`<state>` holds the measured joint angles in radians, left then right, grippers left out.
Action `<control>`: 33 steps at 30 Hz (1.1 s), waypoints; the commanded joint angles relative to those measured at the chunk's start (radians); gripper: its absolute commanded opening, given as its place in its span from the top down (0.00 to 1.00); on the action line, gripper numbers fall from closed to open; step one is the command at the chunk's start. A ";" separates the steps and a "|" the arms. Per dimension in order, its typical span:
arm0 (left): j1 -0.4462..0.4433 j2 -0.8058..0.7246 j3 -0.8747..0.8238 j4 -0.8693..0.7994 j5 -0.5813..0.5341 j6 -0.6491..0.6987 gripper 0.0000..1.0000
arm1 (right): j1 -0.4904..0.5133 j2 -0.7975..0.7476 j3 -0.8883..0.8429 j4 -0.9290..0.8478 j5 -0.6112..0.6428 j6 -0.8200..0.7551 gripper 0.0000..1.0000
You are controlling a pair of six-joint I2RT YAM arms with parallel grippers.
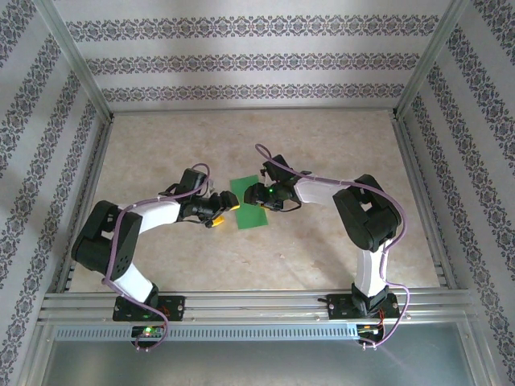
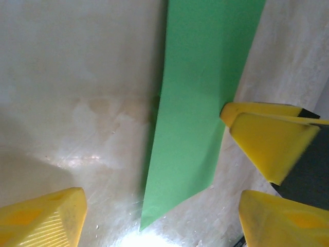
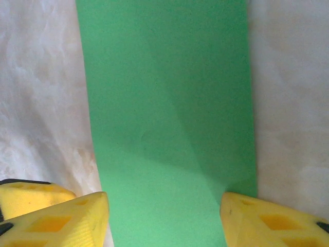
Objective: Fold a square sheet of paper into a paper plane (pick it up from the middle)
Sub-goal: Third fold the triangle at the center of the table.
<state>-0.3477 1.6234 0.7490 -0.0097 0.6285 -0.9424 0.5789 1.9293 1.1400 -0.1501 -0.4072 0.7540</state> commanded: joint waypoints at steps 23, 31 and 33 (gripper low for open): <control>-0.029 0.136 0.080 0.118 0.095 -0.058 0.63 | -0.034 0.056 -0.065 0.014 -0.053 0.033 0.43; -0.029 0.171 0.099 0.116 0.106 -0.053 0.63 | -0.042 0.063 -0.069 0.022 -0.064 0.030 0.44; -0.030 0.175 0.100 0.121 0.104 -0.052 0.62 | -0.043 0.065 -0.070 0.023 -0.065 0.030 0.44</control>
<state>-0.3611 1.7836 0.8272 0.0799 0.7116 -0.9855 0.5392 1.9392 1.1042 -0.0917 -0.4999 0.7837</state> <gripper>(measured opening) 0.380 0.564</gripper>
